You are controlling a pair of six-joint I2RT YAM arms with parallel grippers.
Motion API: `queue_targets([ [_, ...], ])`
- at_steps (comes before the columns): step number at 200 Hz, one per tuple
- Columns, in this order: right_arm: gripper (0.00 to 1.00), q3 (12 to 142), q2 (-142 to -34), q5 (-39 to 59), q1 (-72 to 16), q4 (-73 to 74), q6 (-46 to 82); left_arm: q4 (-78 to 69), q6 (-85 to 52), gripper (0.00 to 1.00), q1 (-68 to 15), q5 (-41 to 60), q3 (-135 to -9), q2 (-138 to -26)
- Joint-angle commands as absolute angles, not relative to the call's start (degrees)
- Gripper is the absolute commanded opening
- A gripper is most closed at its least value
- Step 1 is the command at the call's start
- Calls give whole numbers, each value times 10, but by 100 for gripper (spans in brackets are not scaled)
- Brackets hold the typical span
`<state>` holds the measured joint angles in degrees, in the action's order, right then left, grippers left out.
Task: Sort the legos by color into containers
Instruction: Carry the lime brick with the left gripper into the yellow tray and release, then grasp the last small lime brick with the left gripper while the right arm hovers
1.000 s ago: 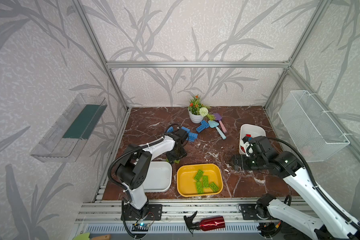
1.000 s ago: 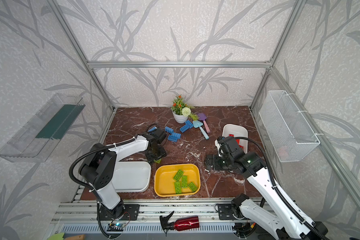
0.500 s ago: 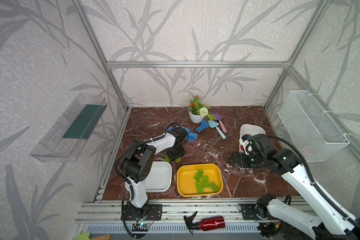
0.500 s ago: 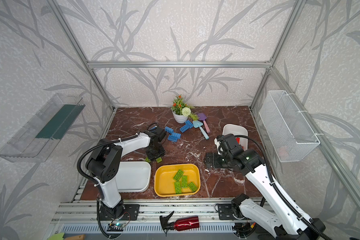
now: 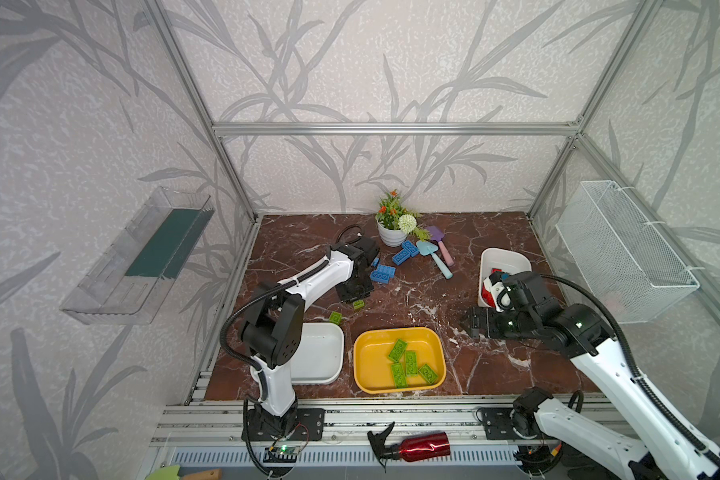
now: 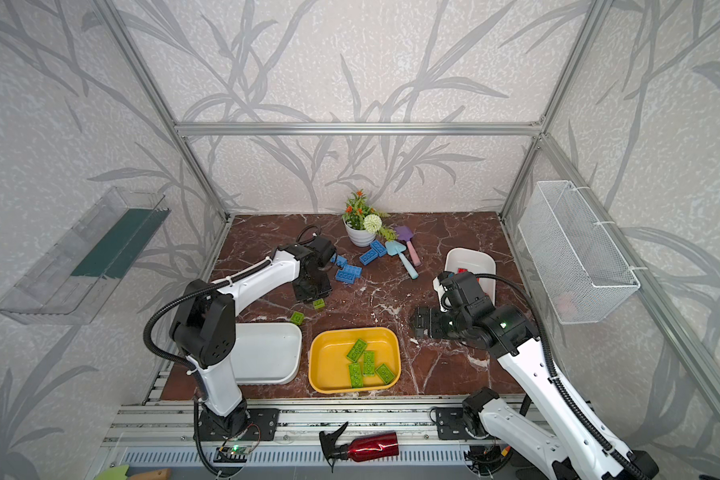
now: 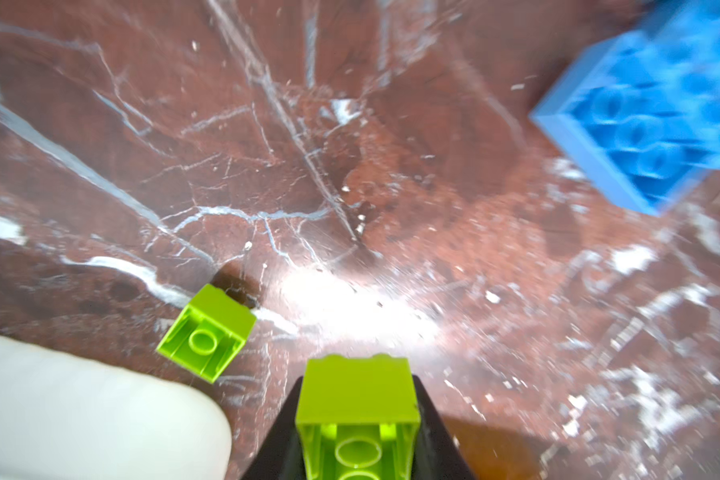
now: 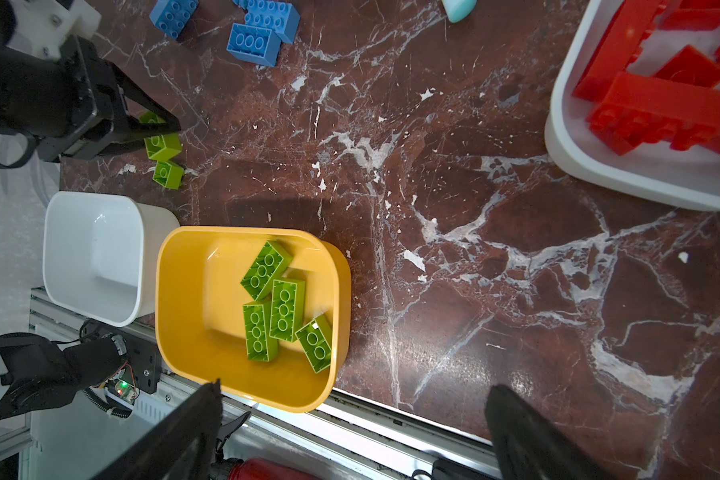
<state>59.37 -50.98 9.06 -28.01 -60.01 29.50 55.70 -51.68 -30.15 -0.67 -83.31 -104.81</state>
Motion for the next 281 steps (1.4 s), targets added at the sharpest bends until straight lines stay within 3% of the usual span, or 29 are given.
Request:
queue_targets([
  [1,99,589,-492,90,-277,-619,301,623,-506,14,-329,-35,-854,-999],
  [71,99,568,-405,94,-277,-681,303,626,-603,15,-511,-55,-780,-921],
  [126,99,555,-349,110,-277,-729,297,584,-695,19,-624,-71,-707,-931],
  [143,99,561,-348,112,-276,-735,290,590,-701,40,-628,-73,-709,-939],
  [160,99,569,-353,111,-277,-734,284,607,-700,69,-628,-93,-719,-935],
  [170,99,572,-356,109,-277,-730,281,616,-696,82,-626,-105,-729,-929],
  [182,99,573,-362,109,-277,-720,282,632,-684,90,-619,-117,-743,-921],
  [208,99,570,-379,114,-277,-688,290,662,-637,91,-569,-126,-758,-900],
  [253,99,573,-426,114,-277,-637,293,621,-583,91,-399,-114,-709,-827],
  [281,99,573,-461,117,-277,-608,290,589,-546,91,-298,-68,-695,-847],
])
